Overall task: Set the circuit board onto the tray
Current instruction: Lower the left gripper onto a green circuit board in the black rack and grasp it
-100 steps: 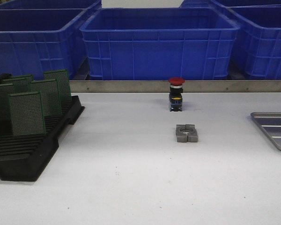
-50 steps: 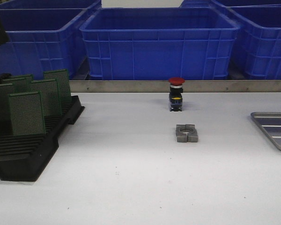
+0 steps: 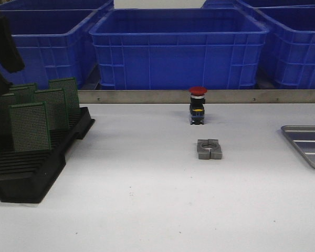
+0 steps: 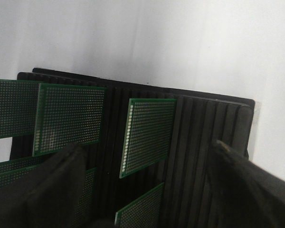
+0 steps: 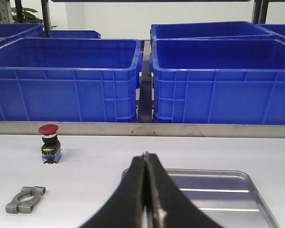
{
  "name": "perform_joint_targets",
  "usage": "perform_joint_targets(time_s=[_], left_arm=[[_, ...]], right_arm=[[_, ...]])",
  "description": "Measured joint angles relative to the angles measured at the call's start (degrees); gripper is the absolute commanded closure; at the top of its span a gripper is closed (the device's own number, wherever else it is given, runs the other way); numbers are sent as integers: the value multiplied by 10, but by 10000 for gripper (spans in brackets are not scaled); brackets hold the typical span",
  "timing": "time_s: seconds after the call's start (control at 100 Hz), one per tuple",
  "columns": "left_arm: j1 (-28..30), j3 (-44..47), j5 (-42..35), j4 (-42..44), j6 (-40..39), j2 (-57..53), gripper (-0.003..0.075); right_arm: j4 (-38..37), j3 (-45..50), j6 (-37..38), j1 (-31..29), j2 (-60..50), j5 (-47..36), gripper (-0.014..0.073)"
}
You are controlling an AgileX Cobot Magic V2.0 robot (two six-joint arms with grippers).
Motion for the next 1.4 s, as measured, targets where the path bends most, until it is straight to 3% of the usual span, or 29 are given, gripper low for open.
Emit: perform_joint_targets(time_s=[0.75,0.85,1.21,1.4], left_arm=[[0,-22,-12,-4,1,113,241],[0,-22,-12,-11,1,113,311],[0,-22,-15,-22,1,113,730],[0,-24,-1,-21,12,113,738]], right_arm=[[0,0,0,0,0,0,662],[0,0,0,0,0,0,662],[0,0,0,0,0,0,662],[0,0,0,0,0,0,662]])
